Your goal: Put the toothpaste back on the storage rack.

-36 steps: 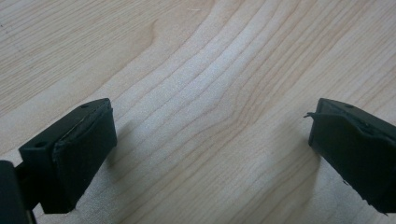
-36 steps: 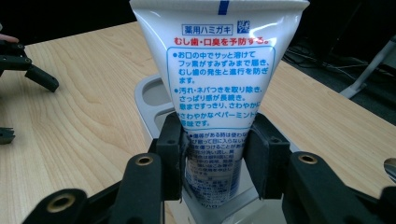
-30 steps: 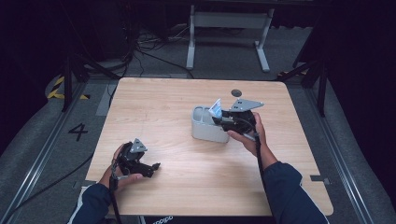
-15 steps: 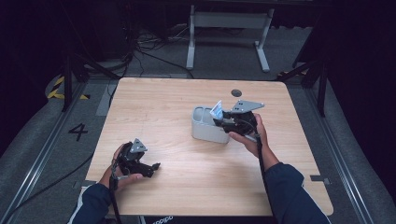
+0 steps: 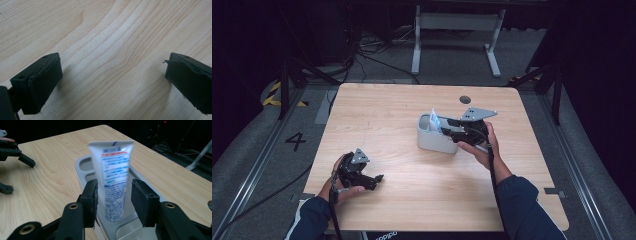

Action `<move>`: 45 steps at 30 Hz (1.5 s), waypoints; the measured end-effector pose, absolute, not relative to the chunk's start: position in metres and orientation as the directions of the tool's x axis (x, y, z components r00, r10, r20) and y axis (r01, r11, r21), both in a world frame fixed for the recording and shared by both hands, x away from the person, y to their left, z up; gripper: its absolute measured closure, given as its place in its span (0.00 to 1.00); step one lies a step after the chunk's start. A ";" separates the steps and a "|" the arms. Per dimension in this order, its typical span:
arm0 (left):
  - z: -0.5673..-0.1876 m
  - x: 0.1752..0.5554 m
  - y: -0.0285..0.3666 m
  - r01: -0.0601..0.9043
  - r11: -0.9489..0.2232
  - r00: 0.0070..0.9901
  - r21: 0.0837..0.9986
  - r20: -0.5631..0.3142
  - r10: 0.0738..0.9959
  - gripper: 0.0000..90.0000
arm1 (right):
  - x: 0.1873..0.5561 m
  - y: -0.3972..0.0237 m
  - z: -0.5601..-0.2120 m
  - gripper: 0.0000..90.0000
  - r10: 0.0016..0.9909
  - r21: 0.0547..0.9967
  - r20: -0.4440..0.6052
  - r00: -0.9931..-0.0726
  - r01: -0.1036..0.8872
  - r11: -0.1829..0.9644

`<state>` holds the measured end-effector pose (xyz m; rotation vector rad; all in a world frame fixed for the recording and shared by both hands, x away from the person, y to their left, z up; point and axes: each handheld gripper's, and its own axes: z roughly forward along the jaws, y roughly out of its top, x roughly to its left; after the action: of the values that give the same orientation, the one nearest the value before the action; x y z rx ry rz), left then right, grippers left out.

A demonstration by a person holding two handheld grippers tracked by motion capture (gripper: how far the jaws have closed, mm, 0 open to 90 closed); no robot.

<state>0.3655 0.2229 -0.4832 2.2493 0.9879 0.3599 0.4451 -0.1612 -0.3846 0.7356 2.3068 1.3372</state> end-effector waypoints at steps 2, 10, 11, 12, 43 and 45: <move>-0.483 0.366 0.223 0.557 -0.512 0.681 0.654 -0.007 0.732 0.02 | 0.445 -0.161 -0.385 0.64 0.606 0.877 -0.057 -0.793 0.251 0.411; -0.483 0.365 0.223 0.561 -0.507 0.679 0.655 -0.012 0.734 0.02 | 0.443 -0.163 -0.384 0.63 0.608 0.883 -0.053 -0.792 0.247 0.399; -0.483 0.365 0.223 0.561 -0.507 0.678 0.654 -0.012 0.735 0.01 | 0.442 -0.163 -0.383 0.62 0.610 0.883 -0.055 -0.791 0.246 0.400; -0.483 0.365 0.223 0.561 -0.507 0.678 0.654 -0.012 0.735 0.02 | 0.442 -0.163 -0.383 0.62 0.610 0.883 -0.055 -0.791 0.246 0.400; -0.483 0.365 0.223 0.561 -0.506 0.679 0.655 -0.014 0.734 0.02 | 0.409 -0.187 -0.365 0.50 0.603 0.854 -0.150 -0.784 0.204 0.478; -0.483 0.365 0.223 0.561 -0.506 0.679 0.655 -0.014 0.734 0.02 | 0.406 -0.191 -0.364 0.49 0.603 0.853 -0.152 -0.783 0.204 0.480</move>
<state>0.3654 0.2229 -0.4830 2.2498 0.9915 0.3522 0.4057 -0.1908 -0.3645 0.6703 2.2954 1.2390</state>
